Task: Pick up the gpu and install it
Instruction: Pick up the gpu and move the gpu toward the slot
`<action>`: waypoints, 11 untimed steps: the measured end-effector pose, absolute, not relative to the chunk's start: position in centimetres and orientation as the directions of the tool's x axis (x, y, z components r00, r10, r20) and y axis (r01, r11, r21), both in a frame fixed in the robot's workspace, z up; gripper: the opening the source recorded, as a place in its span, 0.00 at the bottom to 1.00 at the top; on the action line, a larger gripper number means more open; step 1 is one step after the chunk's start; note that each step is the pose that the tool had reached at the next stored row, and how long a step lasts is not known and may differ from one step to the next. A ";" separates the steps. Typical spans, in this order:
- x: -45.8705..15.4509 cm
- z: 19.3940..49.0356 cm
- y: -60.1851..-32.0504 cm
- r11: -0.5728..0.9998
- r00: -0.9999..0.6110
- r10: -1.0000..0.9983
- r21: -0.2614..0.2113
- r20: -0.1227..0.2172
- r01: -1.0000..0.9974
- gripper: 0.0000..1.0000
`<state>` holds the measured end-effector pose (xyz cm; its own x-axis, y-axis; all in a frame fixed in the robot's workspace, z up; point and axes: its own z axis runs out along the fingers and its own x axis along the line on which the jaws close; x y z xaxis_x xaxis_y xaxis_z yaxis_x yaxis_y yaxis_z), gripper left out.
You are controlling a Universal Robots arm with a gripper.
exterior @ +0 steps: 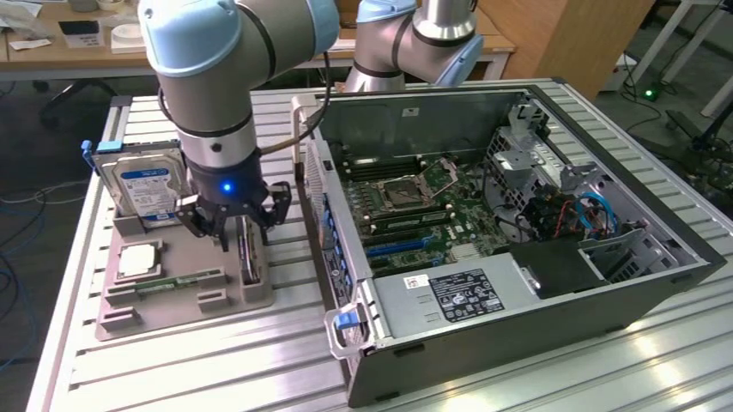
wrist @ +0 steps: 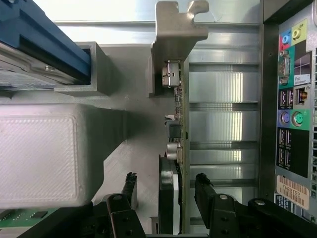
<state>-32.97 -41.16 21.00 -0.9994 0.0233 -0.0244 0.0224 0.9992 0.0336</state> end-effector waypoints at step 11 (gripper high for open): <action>-33.0 20.9 -41.2 0.999 -0.999 0.023 0.034 -0.024 0.022 0.57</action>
